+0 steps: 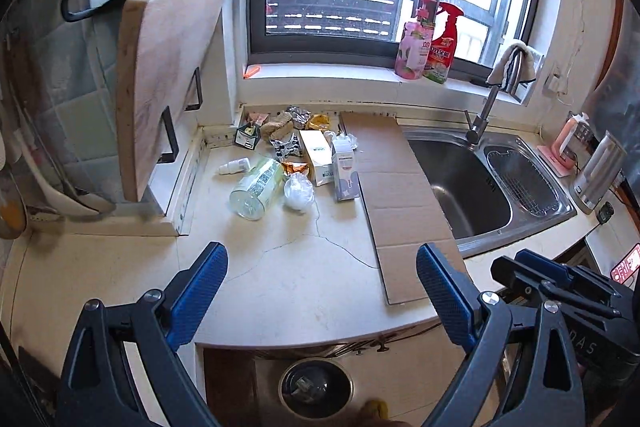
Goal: Collect trash
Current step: 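Raise both open tools back toward the counter trash, then grasp the clear plastic bag with the left tool while the right tool grasps the white-blue carton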
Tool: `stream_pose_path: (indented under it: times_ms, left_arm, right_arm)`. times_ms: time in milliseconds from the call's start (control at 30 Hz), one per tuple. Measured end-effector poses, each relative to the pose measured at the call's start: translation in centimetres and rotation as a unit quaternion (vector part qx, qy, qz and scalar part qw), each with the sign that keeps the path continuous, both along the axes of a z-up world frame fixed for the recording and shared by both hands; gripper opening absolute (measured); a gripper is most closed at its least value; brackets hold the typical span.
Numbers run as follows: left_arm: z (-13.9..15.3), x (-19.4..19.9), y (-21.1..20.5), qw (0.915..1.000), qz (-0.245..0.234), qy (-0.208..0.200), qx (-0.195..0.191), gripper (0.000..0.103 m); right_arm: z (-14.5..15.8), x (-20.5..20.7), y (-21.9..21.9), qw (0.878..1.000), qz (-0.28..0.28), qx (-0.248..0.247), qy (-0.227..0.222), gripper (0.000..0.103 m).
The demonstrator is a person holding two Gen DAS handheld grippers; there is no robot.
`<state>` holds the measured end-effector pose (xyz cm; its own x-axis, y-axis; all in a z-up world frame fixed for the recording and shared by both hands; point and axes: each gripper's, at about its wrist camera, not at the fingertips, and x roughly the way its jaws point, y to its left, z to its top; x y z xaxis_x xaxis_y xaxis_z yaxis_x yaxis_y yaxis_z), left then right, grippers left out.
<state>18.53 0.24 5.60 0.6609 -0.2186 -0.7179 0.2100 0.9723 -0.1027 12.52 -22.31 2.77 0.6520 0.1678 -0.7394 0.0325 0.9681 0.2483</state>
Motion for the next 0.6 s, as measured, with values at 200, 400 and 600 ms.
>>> stream_pose_path:
  times_ms: [200,400,600]
  left_arm:
    - [-2.6,4.5,-0.4,0.9995,0.004,0.029,-0.009,0.094]
    - [-6.0,10.1,-1.4,0.9971,0.013,0.073,-0.016,0.092]
    - [-10.2,16.2,-2.2,0.9917,0.034,0.122,-0.023,0.086]
  right_arm:
    - [-1.4,4.5,-0.7,1.0,0.011,0.005,0.013,0.042]
    - [-3.3,10.8,-1.4,0.998,0.044,0.014,0.039,0.043]
    - [-6.1,17.4,-2.0,0.994,0.076,0.022,0.072,0.044]
